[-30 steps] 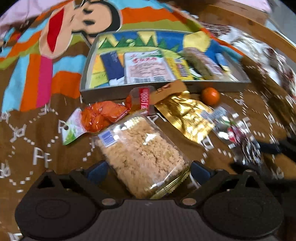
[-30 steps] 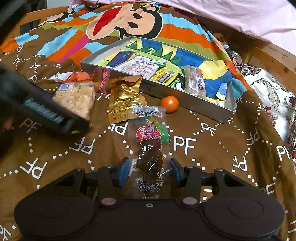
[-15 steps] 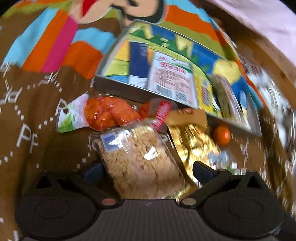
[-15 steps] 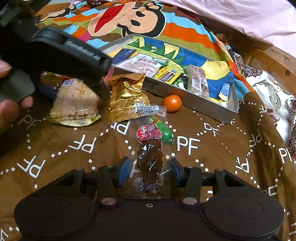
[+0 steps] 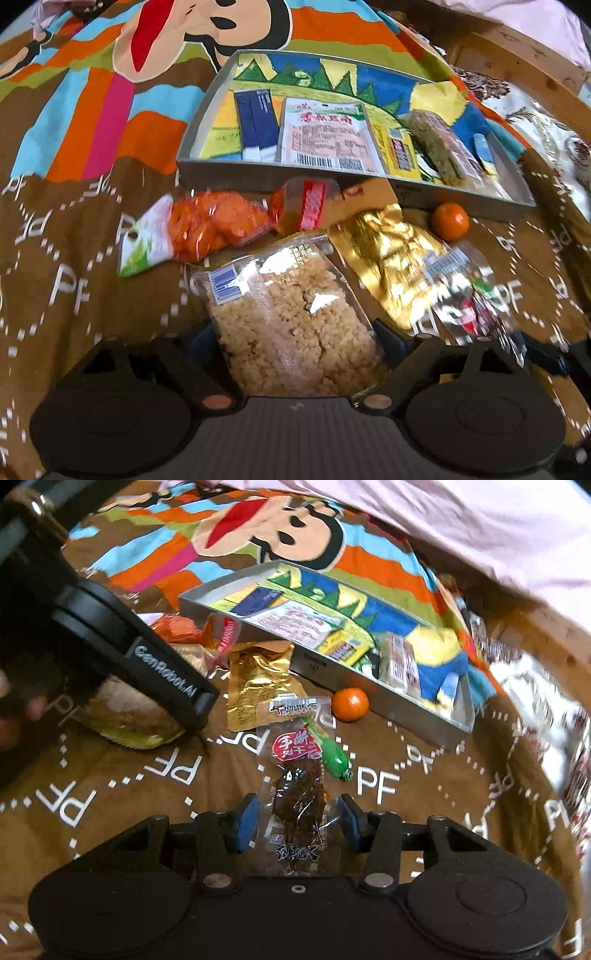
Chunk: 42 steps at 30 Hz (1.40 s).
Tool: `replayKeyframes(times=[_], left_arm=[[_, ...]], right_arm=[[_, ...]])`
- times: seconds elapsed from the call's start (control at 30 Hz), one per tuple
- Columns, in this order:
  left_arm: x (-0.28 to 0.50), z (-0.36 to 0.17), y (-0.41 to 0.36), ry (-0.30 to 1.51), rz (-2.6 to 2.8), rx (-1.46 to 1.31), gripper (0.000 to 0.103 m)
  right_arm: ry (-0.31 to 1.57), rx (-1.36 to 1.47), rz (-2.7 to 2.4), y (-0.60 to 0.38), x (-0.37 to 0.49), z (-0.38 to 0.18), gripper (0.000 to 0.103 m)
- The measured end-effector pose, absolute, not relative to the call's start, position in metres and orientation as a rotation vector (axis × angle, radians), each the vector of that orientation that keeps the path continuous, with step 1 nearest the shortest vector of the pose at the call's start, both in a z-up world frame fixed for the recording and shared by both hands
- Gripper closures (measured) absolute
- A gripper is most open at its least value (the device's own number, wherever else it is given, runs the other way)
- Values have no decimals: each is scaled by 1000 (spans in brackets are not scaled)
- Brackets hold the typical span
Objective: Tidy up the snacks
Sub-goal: 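Close the left tool on the rice-crisp bag and lift both packets, then carry the rice-crisp bag and meat packet with both tools over the metal tray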
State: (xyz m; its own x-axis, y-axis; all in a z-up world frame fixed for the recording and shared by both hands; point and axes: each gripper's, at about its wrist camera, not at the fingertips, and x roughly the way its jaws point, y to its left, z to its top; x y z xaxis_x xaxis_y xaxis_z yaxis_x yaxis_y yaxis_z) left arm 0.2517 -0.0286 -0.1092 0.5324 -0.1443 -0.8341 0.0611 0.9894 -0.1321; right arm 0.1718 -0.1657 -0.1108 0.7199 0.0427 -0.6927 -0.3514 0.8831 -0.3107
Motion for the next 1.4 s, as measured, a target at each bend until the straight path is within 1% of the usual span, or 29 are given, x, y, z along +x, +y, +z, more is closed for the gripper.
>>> replayKeyframes(times=[0.17,0.37,0.6,0.73,0.9,1.0,1.2,1.33,1.4], left_arm=[[228,-104,-27,1012,-158,-101,14],[217,-94,-21,951,-169,-184,15],[208,-71,-19,748,-173,-207,15],[217,-55,-23,617,-155,-201,15],[243,-47,-32,499,-155,-150,15],[261,-47,-30,433,-157,-164,15],[307,-59,-20,409,-130,-240,15],[333,-71,-15,432,-107,-242,15],[347,-77,-13,473,-104,-244,15]], right_arm=[[659,-584,223,-154,160,-111,55],[527,-717,177,-148,149,-108,55],[367,-768,110,-149,147,-98,54],[278,-746,87,-150,153,-90,54],[170,-725,37,-154,175,-86,54],[140,-664,11,-160,198,-85,54],[155,-580,8,-162,243,-90,54],[197,-515,21,-164,273,-93,54],[223,-486,29,-163,284,-95,54]])
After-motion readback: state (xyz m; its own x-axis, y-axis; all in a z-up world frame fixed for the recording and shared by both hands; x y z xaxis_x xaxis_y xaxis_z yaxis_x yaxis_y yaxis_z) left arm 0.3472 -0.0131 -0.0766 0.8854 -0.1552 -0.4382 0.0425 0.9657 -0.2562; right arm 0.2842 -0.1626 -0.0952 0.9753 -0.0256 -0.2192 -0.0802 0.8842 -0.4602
